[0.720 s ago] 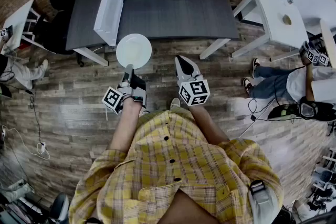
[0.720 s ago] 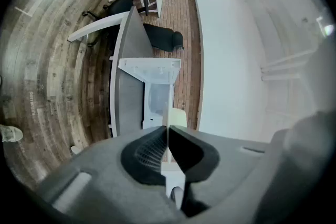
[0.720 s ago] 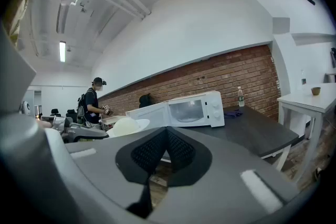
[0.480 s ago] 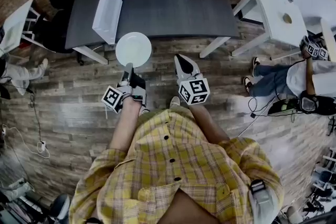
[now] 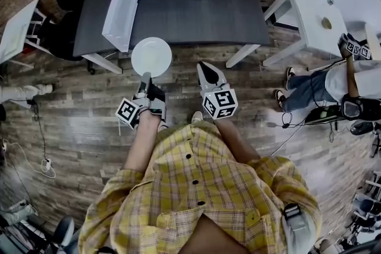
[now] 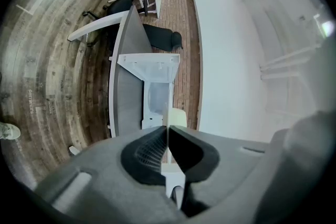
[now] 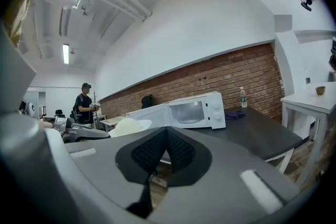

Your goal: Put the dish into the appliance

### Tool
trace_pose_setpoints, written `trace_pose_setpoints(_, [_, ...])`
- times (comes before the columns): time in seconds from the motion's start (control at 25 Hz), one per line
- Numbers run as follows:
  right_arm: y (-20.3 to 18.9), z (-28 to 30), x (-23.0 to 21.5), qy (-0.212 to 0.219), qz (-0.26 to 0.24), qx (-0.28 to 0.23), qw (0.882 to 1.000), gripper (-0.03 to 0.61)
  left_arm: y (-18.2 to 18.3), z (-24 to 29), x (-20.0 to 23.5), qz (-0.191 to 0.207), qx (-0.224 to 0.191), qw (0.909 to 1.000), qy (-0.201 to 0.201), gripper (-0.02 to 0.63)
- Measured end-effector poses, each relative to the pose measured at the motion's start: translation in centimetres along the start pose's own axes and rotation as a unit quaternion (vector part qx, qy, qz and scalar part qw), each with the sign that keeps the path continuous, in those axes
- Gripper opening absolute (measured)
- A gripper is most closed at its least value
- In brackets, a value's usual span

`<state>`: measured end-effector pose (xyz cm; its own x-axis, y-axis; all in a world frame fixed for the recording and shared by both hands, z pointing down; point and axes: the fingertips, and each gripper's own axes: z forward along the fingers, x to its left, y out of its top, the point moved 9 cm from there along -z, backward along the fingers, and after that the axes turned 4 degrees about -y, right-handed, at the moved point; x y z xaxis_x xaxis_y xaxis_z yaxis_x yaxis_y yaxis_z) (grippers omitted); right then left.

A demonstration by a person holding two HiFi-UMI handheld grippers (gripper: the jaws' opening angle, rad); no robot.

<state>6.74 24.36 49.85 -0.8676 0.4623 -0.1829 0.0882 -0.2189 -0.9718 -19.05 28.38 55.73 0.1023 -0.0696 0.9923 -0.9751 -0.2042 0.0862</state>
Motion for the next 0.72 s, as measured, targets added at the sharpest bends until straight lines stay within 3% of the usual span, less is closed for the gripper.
trace_pose_setpoints(0.72, [0.1,1.0,-6.2,0.039,0.006,-0.002,0.999,0.005,-5.2,2.4,1.2,0.009,-0.035,0.9993,-0.003,0.012])
